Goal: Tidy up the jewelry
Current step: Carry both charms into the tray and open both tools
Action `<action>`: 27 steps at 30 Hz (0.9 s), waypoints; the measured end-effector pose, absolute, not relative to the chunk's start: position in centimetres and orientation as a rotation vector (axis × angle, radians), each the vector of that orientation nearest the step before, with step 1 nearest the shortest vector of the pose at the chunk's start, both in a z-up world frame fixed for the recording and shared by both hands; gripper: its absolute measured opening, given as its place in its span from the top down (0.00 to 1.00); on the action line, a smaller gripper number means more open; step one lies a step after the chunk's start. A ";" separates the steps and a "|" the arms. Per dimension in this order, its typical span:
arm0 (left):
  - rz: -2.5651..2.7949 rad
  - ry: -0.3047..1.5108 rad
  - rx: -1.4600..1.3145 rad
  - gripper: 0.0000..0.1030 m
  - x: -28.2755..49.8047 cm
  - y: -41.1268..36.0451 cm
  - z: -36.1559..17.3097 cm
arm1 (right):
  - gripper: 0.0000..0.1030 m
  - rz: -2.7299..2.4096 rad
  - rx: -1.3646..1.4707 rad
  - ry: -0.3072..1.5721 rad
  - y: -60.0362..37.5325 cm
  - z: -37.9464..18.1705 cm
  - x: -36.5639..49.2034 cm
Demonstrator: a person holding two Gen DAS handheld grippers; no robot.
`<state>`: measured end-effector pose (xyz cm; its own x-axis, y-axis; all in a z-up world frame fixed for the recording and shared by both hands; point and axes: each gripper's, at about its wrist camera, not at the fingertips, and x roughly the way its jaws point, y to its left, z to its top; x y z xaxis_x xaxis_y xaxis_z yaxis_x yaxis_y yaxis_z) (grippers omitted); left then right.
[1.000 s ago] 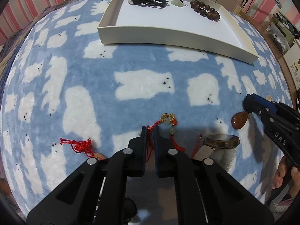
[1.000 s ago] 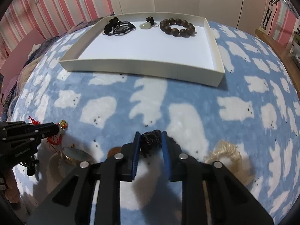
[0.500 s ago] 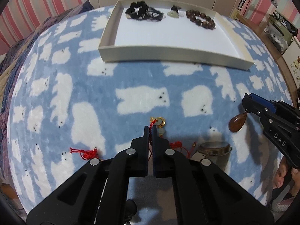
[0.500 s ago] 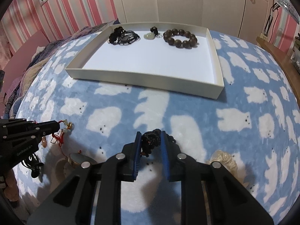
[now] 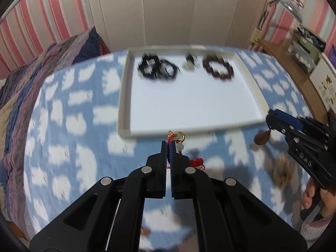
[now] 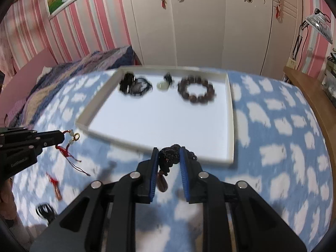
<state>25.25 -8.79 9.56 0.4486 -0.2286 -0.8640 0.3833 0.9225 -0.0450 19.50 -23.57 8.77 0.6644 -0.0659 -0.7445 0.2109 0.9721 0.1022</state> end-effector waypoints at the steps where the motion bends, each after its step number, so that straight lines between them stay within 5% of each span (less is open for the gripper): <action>1: -0.377 1.041 0.164 1.00 25.9 -8.8 9.7 | 0.80 -0.161 0.182 0.821 -23.8 9.2 20.3; 16: -0.314 1.129 0.165 1.00 40.1 -11.4 3.4 | 0.80 -0.256 0.194 0.908 -28.6 4.9 30.4; 27: -0.247 1.154 0.174 1.00 42.2 -11.7 0.1 | 0.80 -0.361 0.186 0.939 -30.4 2.5 34.2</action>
